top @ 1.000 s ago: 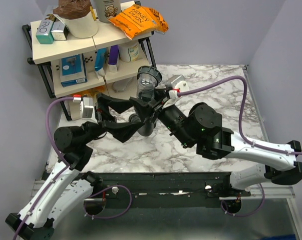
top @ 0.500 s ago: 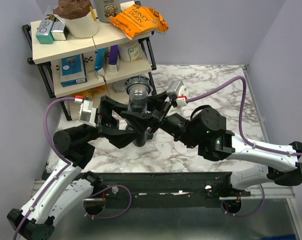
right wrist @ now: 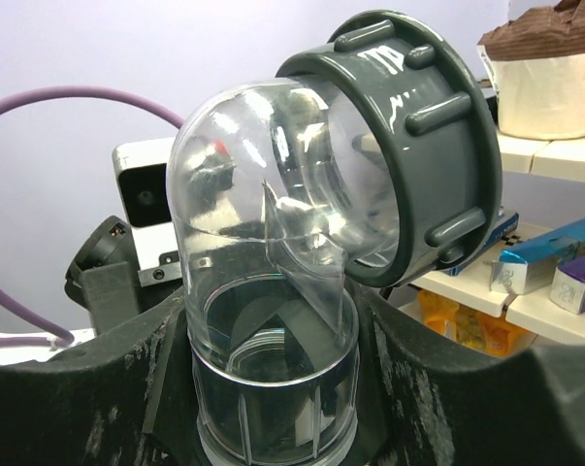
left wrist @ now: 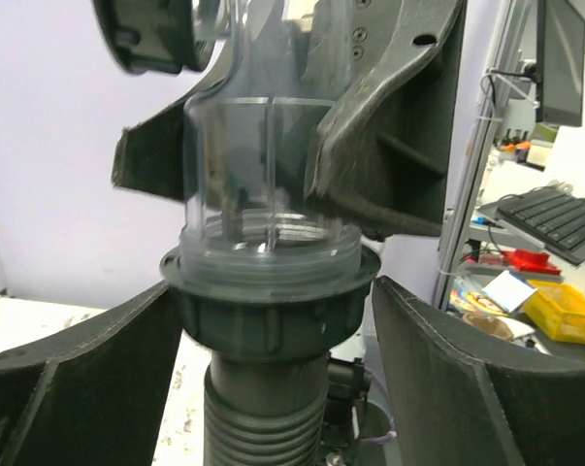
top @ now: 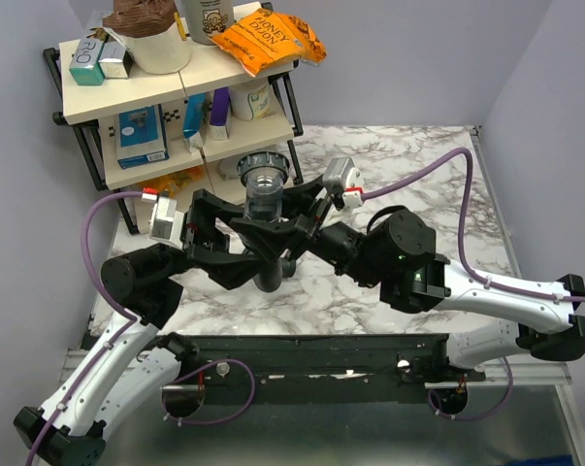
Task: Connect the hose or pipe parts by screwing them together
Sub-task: Install the adaptor on the pipeline.
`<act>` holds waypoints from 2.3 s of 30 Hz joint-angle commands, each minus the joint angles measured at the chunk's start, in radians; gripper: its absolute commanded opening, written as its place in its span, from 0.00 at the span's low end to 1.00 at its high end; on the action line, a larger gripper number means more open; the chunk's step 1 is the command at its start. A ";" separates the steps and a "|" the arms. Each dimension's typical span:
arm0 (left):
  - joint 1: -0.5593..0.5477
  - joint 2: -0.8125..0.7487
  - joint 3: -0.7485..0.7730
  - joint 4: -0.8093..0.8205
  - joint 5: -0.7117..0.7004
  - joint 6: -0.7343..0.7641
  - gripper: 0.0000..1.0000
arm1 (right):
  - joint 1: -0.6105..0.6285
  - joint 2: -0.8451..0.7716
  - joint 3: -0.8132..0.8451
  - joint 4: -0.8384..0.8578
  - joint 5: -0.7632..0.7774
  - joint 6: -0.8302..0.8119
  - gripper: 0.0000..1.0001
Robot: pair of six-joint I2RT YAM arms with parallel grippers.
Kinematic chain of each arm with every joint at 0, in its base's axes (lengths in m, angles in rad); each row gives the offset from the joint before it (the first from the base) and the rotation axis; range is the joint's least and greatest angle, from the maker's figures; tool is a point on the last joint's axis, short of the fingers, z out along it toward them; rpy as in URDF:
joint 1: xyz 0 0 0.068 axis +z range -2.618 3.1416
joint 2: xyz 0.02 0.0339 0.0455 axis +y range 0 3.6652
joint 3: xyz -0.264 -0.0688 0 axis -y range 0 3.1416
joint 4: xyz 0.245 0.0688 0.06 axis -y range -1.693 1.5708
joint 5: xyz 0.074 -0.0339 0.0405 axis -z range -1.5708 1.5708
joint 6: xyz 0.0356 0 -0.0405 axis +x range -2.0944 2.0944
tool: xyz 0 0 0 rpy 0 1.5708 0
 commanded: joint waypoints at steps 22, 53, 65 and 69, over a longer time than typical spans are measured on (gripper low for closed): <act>0.002 -0.036 -0.011 -0.067 -0.124 0.094 0.00 | 0.000 0.038 0.000 0.007 0.057 0.023 0.01; 0.002 -0.056 -0.011 -0.198 -0.329 0.405 0.00 | 0.041 0.097 0.208 -0.404 0.477 0.099 0.76; 0.005 -0.066 0.018 -0.203 -0.036 0.313 0.00 | -0.204 -0.161 0.161 -0.608 -0.429 -0.026 1.00; 0.005 -0.044 0.040 -0.154 0.119 0.229 0.00 | -0.275 -0.141 0.263 -0.703 -0.615 -0.110 1.00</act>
